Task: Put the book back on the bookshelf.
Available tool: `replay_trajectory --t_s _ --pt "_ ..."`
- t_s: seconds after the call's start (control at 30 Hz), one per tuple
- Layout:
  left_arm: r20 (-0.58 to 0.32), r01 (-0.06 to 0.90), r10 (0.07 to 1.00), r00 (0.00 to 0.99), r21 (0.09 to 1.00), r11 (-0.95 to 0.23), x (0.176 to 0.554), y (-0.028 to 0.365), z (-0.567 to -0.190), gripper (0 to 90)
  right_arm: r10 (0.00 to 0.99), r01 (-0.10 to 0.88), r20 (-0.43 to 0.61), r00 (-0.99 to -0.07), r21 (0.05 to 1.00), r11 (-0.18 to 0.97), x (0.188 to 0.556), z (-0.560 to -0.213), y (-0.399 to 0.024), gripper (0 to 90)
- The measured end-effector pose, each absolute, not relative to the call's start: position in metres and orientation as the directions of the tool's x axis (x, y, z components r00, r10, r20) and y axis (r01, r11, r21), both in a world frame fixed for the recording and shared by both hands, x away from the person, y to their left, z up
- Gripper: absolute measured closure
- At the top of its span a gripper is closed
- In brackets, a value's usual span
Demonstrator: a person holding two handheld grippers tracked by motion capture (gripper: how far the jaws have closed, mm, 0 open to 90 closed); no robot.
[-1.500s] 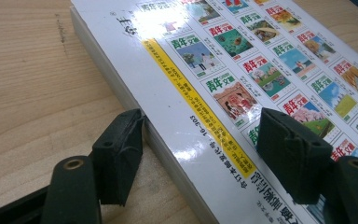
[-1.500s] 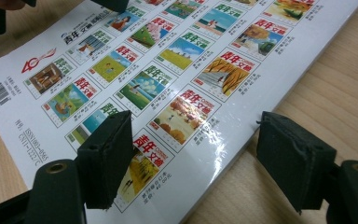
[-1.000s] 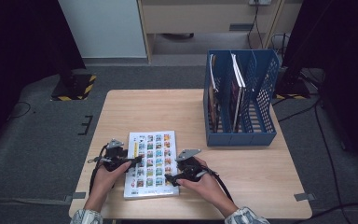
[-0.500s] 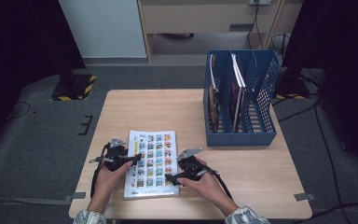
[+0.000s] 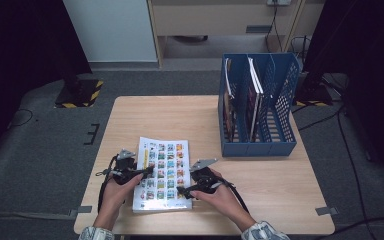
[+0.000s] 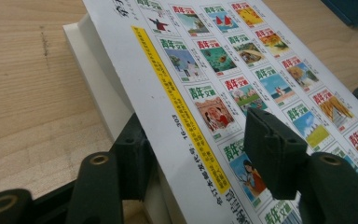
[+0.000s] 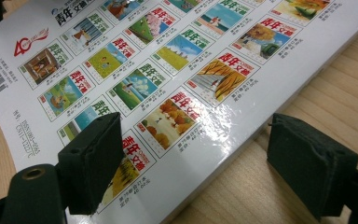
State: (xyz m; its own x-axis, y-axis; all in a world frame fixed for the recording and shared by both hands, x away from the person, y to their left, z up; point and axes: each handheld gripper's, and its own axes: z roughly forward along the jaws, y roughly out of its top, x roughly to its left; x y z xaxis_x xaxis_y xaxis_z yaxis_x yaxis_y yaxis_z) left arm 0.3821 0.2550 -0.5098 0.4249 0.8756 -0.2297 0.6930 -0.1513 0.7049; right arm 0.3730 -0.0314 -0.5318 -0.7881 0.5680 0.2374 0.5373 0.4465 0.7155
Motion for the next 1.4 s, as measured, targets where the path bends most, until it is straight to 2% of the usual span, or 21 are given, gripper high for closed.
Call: replay_trajectory --t_s 0.17,0.3,0.43,0.57,0.87,0.97,1.17,1.4 --pt "-0.224 0.663 0.865 0.45 0.732 -0.155 0.381 0.251 -0.506 60.6 0.565 0.533 0.23 -0.792 0.713 0.456 0.374 -0.532 -0.031 16.7" --pt "-0.218 0.659 0.854 0.472 0.731 -0.178 0.383 0.24 -0.508 59.1 0.568 0.533 0.228 -0.791 0.714 0.454 0.374 -0.532 -0.03 15.3" --pt "-0.209 0.66 0.857 0.472 0.728 -0.186 0.384 0.239 -0.509 61.7 0.562 0.526 0.222 -0.797 0.713 0.464 0.376 -0.532 -0.03 14.3" --pt "-0.22 0.653 0.856 0.468 0.738 -0.168 0.383 0.24 -0.507 69.8 0.566 0.507 0.195 -0.801 0.724 0.467 0.378 -0.531 -0.029 15.9" --pt "-0.142 0.565 0.854 0.501 0.8 -0.199 0.371 0.23 -0.497 80.8 0.58 0.512 0.193 -0.791 0.728 0.456 0.385 -0.532 -0.03 12.1" --pt "-0.126 0.558 0.854 0.506 0.802 -0.212 0.37 0.229 -0.497 81.7 0.576 0.515 0.201 -0.792 0.726 0.455 0.388 -0.533 -0.031 10.3" --pt "-0.172 0.599 0.855 0.49 0.779 -0.187 0.375 0.233 -0.502 80.9 0.573 0.524 0.215 -0.791 0.722 0.452 0.392 -0.534 -0.03 10.1" --pt "-0.211 0.627 0.849 0.485 0.76 -0.17 0.381 0.24 -0.504 71.5 0.571 0.522 0.216 -0.792 0.725 0.449 0.394 -0.535 -0.027 9.9"
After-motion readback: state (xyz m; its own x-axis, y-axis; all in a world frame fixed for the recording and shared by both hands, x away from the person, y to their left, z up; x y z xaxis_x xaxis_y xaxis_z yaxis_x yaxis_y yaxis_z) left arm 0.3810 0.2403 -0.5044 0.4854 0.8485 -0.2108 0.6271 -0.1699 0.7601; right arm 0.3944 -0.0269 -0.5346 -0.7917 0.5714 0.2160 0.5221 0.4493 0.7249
